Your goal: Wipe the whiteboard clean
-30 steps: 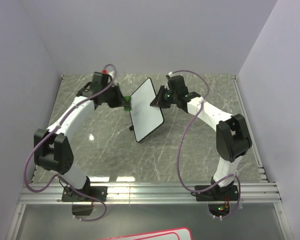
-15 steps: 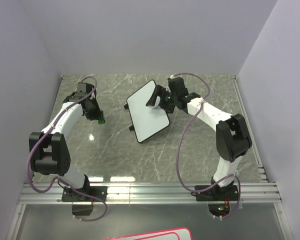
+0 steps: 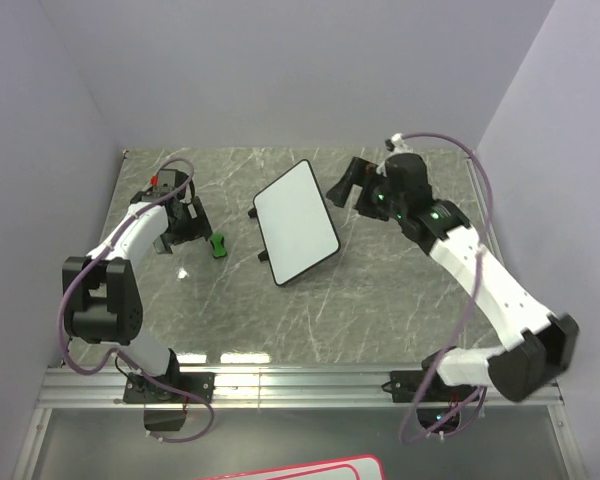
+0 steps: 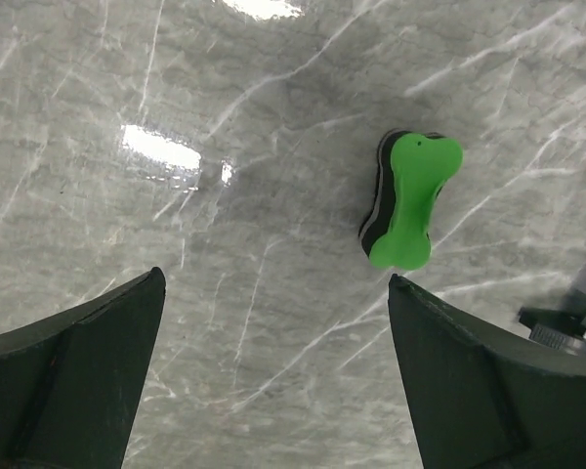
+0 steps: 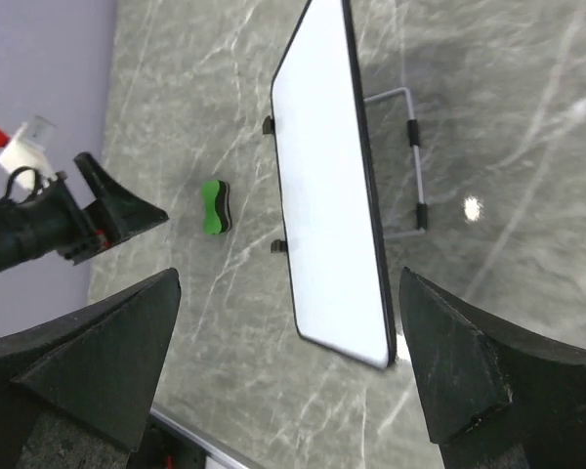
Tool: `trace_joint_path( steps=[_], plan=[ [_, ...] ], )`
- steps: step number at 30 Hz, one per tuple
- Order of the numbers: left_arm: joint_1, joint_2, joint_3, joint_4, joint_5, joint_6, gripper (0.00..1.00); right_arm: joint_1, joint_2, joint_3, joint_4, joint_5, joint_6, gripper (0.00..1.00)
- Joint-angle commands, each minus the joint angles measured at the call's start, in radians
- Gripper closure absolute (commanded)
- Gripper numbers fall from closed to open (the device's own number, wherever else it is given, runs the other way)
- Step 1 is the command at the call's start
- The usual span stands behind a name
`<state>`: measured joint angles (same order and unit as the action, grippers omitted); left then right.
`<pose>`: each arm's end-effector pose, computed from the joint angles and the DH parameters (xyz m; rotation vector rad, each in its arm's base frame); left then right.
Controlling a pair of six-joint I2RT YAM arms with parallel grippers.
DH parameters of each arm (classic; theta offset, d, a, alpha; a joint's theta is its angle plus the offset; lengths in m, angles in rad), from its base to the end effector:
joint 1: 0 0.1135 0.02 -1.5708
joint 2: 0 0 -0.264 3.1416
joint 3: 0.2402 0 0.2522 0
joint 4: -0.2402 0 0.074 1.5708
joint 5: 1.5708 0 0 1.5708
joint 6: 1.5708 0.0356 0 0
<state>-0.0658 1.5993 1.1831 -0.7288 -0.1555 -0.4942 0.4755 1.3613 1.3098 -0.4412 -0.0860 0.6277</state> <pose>0.3206 -0.0156 0.2338 -0.6161 2.6191 0.0407 0.2736 0.1443 0.3673 0.1084 2.1496 0.7533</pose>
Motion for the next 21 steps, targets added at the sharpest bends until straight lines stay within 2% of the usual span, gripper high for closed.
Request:
trace_joint_path(
  steps=[1, 5, 8, 21],
  plan=[
    [0.003, -0.065, 0.030, -0.015, 0.028, -0.014, 0.00, 0.002, -0.134, -0.076, -0.092, 0.084, 0.009, 0.00],
    [0.000, -0.160, 0.036, 0.028, 0.190, -0.006, 0.00, 0.002, -0.273, -0.135, -0.140, 0.138, 0.038, 0.00],
    [-0.015, -0.232, 0.042, 0.046, 0.244, -0.033, 0.01, 0.002, -0.378, -0.185, -0.174, 0.140, 0.061, 0.00],
    [-0.035, -0.343, 0.075, 0.006, 0.183, -0.182, 0.01, 0.002, -0.866, -0.427, -0.310, 0.098, 0.185, 0.01]
  ],
)
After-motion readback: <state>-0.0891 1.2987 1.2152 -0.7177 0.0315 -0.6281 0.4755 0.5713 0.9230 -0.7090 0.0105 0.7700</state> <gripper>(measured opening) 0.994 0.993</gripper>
